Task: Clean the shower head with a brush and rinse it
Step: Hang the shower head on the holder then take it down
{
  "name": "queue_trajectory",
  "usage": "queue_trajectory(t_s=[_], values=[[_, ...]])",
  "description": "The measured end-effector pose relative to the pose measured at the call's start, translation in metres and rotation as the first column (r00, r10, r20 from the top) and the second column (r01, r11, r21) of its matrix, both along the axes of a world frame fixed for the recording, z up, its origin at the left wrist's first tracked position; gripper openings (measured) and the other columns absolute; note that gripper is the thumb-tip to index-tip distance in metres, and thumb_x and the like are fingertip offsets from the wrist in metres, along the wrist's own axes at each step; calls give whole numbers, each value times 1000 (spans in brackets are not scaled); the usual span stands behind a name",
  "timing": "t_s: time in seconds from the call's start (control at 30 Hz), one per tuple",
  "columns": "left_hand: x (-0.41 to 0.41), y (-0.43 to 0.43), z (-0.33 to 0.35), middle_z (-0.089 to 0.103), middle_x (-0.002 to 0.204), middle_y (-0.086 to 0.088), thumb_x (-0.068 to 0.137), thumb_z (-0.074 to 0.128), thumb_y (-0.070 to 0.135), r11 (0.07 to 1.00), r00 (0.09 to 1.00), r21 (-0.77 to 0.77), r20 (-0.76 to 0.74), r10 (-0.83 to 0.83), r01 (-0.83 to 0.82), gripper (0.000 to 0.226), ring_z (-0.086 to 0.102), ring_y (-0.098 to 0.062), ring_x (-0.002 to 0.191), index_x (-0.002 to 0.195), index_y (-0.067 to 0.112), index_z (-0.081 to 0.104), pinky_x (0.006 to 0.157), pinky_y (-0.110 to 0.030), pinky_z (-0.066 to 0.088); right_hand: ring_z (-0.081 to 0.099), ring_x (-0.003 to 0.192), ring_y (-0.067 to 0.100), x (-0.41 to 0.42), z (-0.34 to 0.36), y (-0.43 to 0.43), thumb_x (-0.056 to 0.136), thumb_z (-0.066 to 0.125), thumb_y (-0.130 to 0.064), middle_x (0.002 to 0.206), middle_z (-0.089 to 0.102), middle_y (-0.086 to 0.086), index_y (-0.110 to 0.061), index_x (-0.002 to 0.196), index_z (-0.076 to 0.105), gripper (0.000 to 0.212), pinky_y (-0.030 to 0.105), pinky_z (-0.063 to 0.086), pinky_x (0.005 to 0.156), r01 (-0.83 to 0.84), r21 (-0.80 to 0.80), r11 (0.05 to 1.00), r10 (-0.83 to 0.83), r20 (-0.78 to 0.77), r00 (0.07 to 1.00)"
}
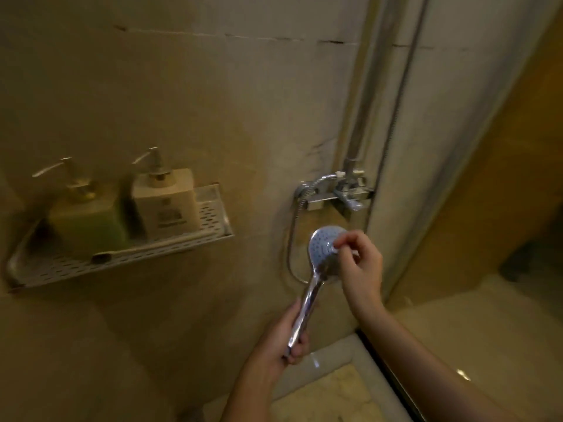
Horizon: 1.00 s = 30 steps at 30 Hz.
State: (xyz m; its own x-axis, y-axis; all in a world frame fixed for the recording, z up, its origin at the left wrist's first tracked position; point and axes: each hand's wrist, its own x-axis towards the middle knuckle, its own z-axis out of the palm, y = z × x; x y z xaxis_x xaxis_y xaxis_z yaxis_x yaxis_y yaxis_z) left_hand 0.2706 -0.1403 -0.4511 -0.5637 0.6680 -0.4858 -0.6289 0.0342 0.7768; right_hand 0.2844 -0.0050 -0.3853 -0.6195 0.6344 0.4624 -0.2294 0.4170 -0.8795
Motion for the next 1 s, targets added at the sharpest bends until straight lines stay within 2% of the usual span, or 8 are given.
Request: queue_trajectory(t_s=[0.17, 0.23, 0.37, 0.53, 0.6, 0.67, 0.83, 1.0], values=[[4, 77, 25, 44, 44, 4, 94, 30, 54, 993, 984, 30, -146, -105, 110, 47, 31, -4, 25, 103, 19, 61, 30, -7, 17, 52, 76, 11, 49, -20, 51, 89, 61, -6, 85, 54, 1, -20, 86, 50, 18, 40, 47, 75, 158, -375, 913, -118, 129, 985], [15, 110, 42, 44, 43, 3, 95, 30, 52, 987, 965, 33, -219, -144, 155, 48, 31, -5, 24, 88, 16, 60, 30, -7, 16, 55, 69, 9, 60, -9, 65, 91, 63, -18, 84, 56, 4, -16, 91, 50, 13, 32, 50, 69, 130, -494, 860, -43, 184, 982], [29, 164, 80, 44, 43, -1, 97, 25, 50, 976, 908, 34, -375, -185, 213, 54, 34, -7, 26, 67, 19, 59, 31, -11, 16, 54, 38, 4, 69, 28, 98, 89, 65, -24, 66, 60, 8, -12, 90, 60, 13, 17, 41, 37, 48, -467, 883, 93, 275, 957], [-1, 198, 136, 63, 63, -7, 99, 32, 34, 979, 758, 87, -647, -83, 182, 43, 60, -14, 51, 84, 11, 65, 45, -21, 48, 57, 46, 20, 57, 90, 146, 87, 62, -18, 58, 61, 8, -7, 79, 59, 15, 29, 44, 44, -25, -449, 893, 129, 203, 971], [-22, 204, 165, 69, 80, -1, 99, 36, 30, 991, 543, 45, -839, -32, 128, 35, 66, -12, 73, 87, 19, 68, 67, -19, 52, 65, 64, 25, 45, 115, 166, 84, 60, -9, 69, 65, 11, -4, 82, 60, 5, 36, 53, 61, -87, -523, 848, 159, 94, 983], [-40, 204, 198, 70, 92, 2, 95, 38, 35, 996, 227, 16, -974, -5, 91, 35, 65, -6, 87, 93, 22, 70, 79, -20, 49, 66, 71, 26, 28, 141, 186, 82, 59, -5, 73, 64, 12, -3, 89, 58, 8, 35, 55, 64, -158, -551, 819, 189, 0, 982], [-86, 192, 302, 61, 112, 0, 94, 41, 24, 968, -400, 179, -911, 96, -174, 30, 54, -2, 98, 115, 14, 61, 83, -7, 39, 53, 57, 13, -13, 219, 209, 90, 60, -10, 66, 54, 2, -10, 99, 50, 13, 27, 48, 56, -321, -501, 804, 281, -156, 947], [-145, 174, 403, 50, 134, -4, 87, 35, 36, 890, -711, 270, -699, -81, -367, 49, 48, -18, 120, 131, 18, 47, 100, -39, 39, 55, 58, 12, -59, 303, 217, 89, 65, -20, 74, 61, 4, -9, 103, 54, 21, 25, 49, 54, -401, -457, 794, 298, -282, 912]])
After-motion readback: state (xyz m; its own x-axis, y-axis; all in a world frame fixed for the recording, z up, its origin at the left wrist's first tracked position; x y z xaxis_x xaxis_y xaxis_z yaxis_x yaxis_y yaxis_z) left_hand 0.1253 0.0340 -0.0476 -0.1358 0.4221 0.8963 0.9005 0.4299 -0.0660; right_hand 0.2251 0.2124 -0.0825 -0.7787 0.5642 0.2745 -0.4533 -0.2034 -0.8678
